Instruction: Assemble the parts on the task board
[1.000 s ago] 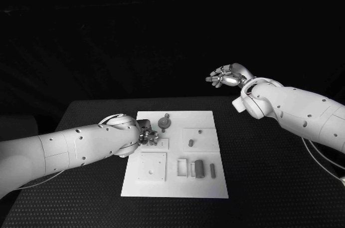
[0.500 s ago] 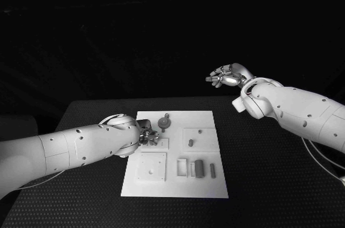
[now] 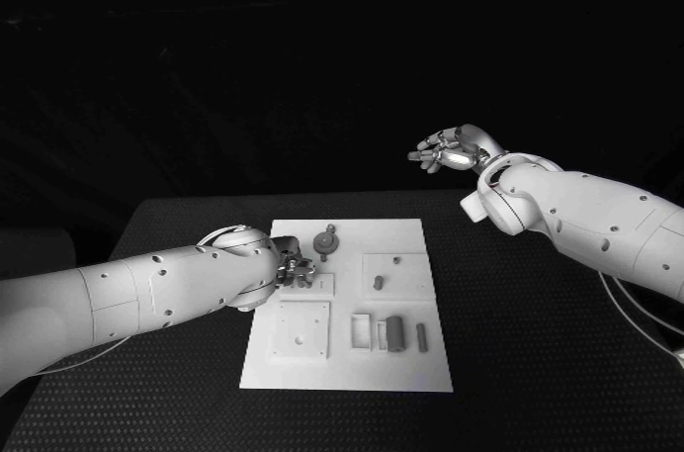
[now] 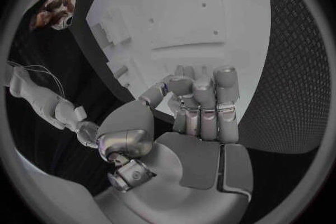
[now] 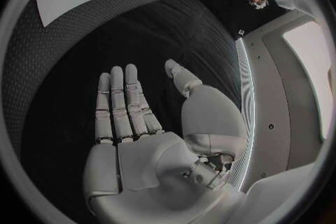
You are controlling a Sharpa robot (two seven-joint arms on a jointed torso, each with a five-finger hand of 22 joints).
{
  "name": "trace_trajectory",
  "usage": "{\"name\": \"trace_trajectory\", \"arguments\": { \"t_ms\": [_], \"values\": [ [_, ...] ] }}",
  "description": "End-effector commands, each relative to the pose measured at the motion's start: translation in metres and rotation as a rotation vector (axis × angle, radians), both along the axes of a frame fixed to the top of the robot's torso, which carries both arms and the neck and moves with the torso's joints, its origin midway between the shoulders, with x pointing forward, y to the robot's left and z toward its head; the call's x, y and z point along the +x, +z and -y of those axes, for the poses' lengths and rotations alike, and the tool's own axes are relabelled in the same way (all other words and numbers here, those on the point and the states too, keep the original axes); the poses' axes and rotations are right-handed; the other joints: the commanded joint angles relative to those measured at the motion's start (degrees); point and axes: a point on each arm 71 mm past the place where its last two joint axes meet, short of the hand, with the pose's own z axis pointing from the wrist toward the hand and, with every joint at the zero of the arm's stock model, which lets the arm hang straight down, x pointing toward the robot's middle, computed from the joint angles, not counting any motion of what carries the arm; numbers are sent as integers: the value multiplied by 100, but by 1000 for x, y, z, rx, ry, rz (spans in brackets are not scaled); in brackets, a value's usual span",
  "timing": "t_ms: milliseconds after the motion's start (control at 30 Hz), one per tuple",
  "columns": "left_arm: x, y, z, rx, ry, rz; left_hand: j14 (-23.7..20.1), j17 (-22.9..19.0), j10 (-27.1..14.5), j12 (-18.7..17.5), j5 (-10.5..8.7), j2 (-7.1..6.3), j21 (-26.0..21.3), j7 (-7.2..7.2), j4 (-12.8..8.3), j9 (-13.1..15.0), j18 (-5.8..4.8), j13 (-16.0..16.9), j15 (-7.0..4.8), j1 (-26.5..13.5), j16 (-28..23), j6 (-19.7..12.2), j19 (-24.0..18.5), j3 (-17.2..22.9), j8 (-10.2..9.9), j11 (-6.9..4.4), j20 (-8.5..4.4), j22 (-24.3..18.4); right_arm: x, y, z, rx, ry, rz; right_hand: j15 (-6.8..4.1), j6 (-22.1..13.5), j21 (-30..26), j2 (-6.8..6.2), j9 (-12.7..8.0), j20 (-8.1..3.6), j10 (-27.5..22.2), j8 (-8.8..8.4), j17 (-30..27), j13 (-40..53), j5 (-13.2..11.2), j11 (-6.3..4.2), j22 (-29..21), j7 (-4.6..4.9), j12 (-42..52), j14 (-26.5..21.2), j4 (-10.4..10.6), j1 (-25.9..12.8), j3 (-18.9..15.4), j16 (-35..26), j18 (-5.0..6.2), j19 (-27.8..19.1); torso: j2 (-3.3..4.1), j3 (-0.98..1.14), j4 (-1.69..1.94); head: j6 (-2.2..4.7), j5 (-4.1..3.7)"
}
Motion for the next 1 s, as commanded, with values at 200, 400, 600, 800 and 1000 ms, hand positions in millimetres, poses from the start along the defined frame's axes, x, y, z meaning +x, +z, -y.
{"name": "trace_trajectory", "arguments": {
  "t_ms": [200, 400, 600, 800, 1000],
  "values": [
    [-3, -6, 2, 15, -18, -24, -44, -11, -38, 28, -42, 60, 23, -459, 141, -4, 318, -5, -15, -7, 37, 854, 22, 177, 19, -37, -4, 107, 0, 0, -1, 2, 16, 0, 33, 101, -33, 65, -10, -18, -611, 22, 13, -11, 2, 210, 12, 183, -19, -15, 13, -12, -24, -29, -76, -37, -1, 0, -1, -11, -7],
    [-6, -8, 4, 17, -27, -37, -45, -14, -39, 29, -56, 62, 22, -457, 141, -4, 318, -6, -15, -8, 39, 849, 22, 178, 15, -36, -5, 107, 0, 0, 0, 2, 16, -1, 34, 102, -36, 65, -13, -17, -610, 22, 18, -16, 2, 210, 14, 183, -18, -15, 16, -15, -27, -32, -76, -37, -1, 0, 0, -24, -12],
    [-8, -11, 3, 16, -26, -42, -46, -18, -39, 31, -71, 63, 22, -454, 143, -6, 317, -7, -15, -14, 42, 838, 21, 175, 8, -32, -3, 107, 0, 0, 0, 3, 16, -3, 34, 102, -39, 65, -15, -16, -610, 23, 22, -20, 2, 211, 16, 183, -17, -15, 19, -17, -28, -35, -75, -37, 1, 4, 1, -31, -12],
    [-11, -14, 4, 27, -36, -40, -50, -31, -40, 38, -118, 68, 22, -443, 144, -12, 316, -9, -16, -26, 52, 810, 21, 172, -12, -22, -4, 107, -1, -1, 1, 3, 16, -4, 34, 101, -40, 64, -17, -15, -611, 23, 24, -23, 2, 211, 18, 183, -17, -16, 21, -19, -30, -37, -74, -38, 0, 2, -2, -37, -14],
    [-14, -17, 4, 31, -43, -44, -54, -43, -42, 45, -166, 71, 23, -435, 143, -17, 318, -10, -19, -27, 62, 788, 22, 176, -29, -15, -6, 107, -1, -1, 1, 4, 15, -6, 34, 101, -42, 65, -18, -15, -611, 23, 26, -25, 2, 211, 19, 183, -17, -16, 23, -20, -30, -39, -74, -38, -1, 1, -2, -38, -17]
  ]
}}
